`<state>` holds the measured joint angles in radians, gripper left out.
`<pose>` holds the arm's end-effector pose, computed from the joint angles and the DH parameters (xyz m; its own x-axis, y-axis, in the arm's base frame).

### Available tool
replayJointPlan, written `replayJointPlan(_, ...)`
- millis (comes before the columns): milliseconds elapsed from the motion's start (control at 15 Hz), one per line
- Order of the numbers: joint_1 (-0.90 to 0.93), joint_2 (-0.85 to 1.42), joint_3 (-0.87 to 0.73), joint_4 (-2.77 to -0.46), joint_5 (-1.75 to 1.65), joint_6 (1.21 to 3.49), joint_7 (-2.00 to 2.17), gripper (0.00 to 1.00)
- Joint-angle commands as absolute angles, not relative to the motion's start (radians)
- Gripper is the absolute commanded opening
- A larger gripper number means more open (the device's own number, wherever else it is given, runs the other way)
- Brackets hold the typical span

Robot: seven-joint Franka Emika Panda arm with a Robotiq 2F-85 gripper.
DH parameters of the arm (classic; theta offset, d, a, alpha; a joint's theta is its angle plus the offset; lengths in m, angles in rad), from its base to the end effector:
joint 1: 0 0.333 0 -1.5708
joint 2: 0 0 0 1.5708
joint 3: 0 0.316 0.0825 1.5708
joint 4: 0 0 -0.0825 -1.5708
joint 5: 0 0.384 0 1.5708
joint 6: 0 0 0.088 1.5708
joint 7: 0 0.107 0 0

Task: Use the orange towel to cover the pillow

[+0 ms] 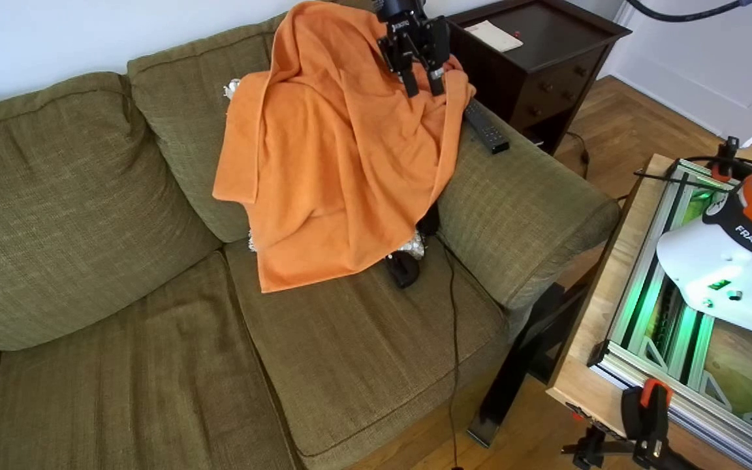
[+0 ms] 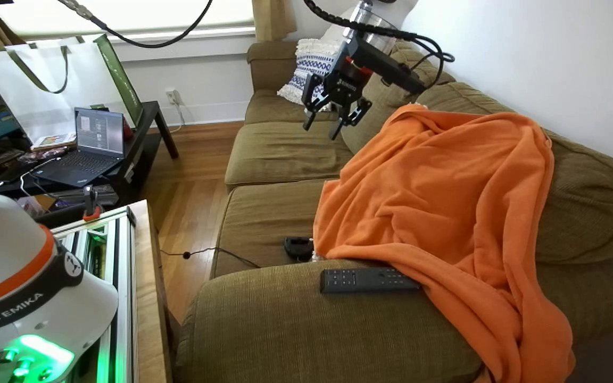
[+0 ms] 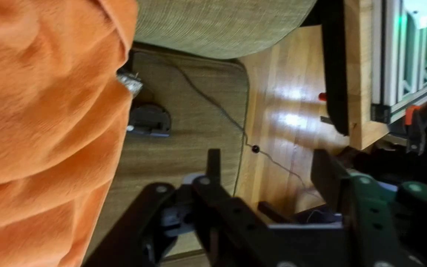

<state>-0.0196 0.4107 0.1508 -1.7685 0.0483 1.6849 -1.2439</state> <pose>0.5860 0.0764 0.3049 0.1945 0.9793 -0.0567 0.8561 -0.1977 -0.4774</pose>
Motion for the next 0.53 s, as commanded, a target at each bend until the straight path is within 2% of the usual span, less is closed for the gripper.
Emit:
replayJointPlan(0,-0.017,0.363,0.156,-1.806,0.096,1.878,-1.27,0.97)
replayJointPlan(67,-0.018,0.365,0.157,-1.802,0.104,1.94,-1.274,1.0)
replayJointPlan(467,-0.001,0.438,0.145,-1.711,0.017,2.217,-1.333,1.0)
